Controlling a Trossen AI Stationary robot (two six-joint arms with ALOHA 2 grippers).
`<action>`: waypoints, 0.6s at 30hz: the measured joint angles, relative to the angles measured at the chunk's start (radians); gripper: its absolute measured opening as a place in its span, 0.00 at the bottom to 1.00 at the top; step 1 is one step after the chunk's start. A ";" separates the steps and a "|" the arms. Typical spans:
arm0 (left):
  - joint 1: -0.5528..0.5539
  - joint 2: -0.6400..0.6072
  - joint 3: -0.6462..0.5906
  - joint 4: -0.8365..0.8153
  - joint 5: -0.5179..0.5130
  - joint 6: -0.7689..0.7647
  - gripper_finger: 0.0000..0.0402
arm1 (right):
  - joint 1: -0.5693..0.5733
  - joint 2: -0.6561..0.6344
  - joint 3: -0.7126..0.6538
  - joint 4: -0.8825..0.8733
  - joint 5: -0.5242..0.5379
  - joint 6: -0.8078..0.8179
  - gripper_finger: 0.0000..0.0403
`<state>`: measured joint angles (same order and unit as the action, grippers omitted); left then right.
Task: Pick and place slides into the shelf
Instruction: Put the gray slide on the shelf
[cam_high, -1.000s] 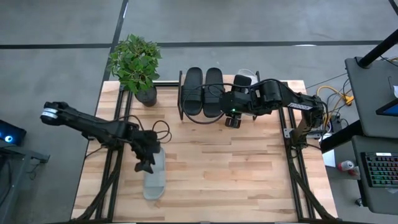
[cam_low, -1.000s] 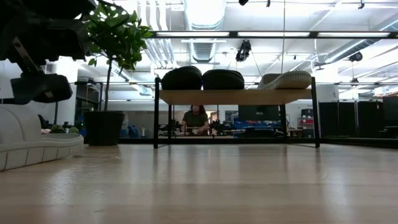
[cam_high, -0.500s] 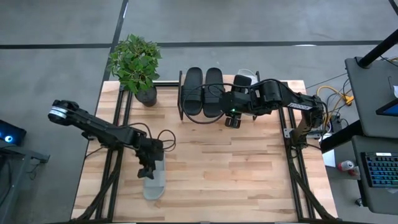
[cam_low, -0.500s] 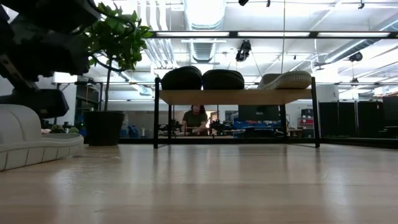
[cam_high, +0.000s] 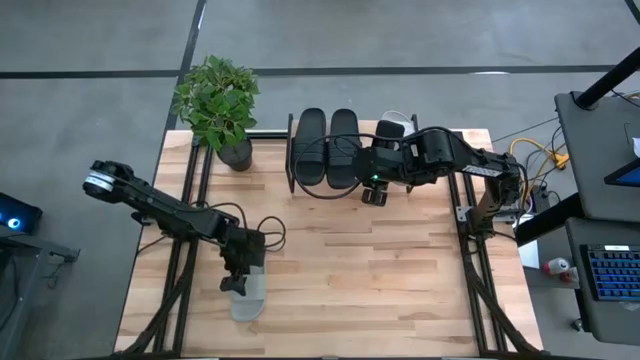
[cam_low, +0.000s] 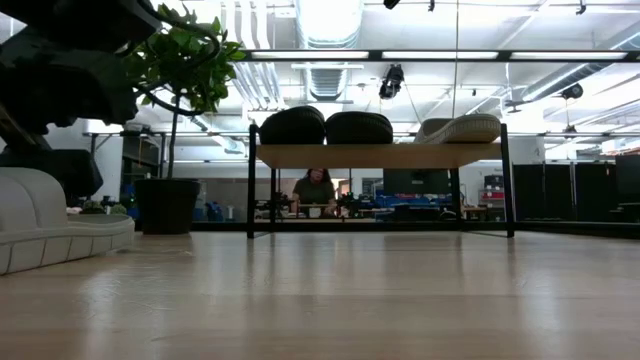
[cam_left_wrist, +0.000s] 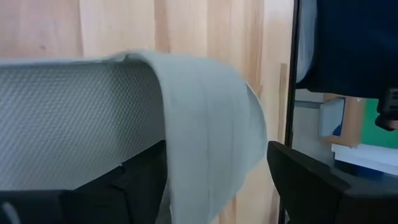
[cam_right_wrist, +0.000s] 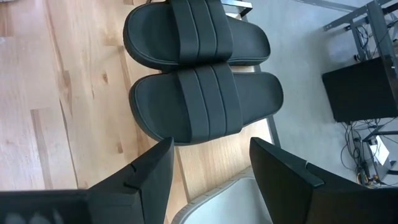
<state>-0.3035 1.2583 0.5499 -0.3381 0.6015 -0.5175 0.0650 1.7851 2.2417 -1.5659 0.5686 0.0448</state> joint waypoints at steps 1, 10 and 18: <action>0.000 0.002 0.000 0.006 0.003 0.000 0.61 | 0.000 0.000 0.000 0.000 0.000 0.000 0.50; 0.000 0.032 0.000 0.042 0.036 0.001 0.22 | 0.000 0.000 0.000 0.002 0.000 0.000 0.50; -0.001 0.059 0.002 0.047 0.053 0.045 0.02 | 0.000 0.000 0.000 0.005 0.000 0.000 0.50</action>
<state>-0.3046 1.3178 0.5514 -0.2913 0.6546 -0.4727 0.0650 1.7851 2.2417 -1.5612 0.5690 0.0448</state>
